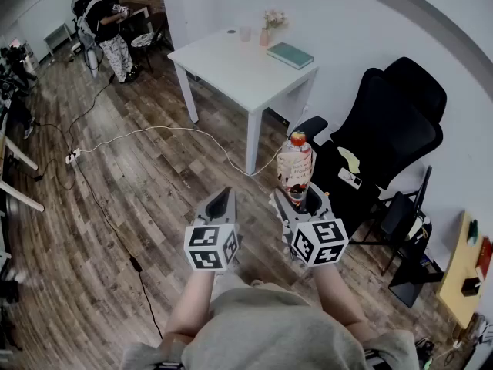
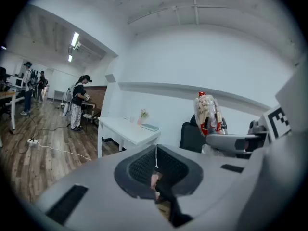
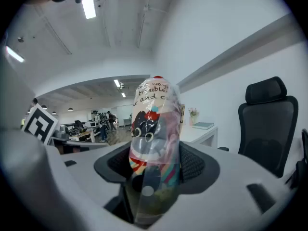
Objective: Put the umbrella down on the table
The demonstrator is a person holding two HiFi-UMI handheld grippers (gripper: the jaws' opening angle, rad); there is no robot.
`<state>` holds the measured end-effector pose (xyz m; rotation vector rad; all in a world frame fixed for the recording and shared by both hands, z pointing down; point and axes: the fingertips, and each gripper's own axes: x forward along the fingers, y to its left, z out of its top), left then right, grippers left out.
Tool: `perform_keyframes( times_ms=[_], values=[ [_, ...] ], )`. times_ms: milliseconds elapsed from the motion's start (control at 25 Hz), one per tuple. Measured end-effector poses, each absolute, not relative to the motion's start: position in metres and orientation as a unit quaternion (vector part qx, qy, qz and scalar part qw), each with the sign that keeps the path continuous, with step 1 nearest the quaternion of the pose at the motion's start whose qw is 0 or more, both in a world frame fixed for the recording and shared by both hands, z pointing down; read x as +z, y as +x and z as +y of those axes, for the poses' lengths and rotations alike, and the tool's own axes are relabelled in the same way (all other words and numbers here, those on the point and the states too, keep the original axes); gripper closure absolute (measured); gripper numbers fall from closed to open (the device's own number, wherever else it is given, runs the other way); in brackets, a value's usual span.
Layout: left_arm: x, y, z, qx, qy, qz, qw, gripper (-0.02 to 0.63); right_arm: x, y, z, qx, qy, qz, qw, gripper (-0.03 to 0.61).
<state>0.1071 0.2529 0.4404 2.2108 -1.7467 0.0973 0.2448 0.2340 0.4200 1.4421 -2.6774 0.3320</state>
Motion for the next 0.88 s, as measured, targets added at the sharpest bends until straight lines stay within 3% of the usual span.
perform_keyframes(
  times_ms=[880],
  values=[
    [0.429, 0.137, 0.292, 0.011, 0.763, -0.627, 0.155, 0.606, 0.408, 0.268, 0.274, 0.111, 0.447, -0.887, 0.03, 0.307]
  ],
)
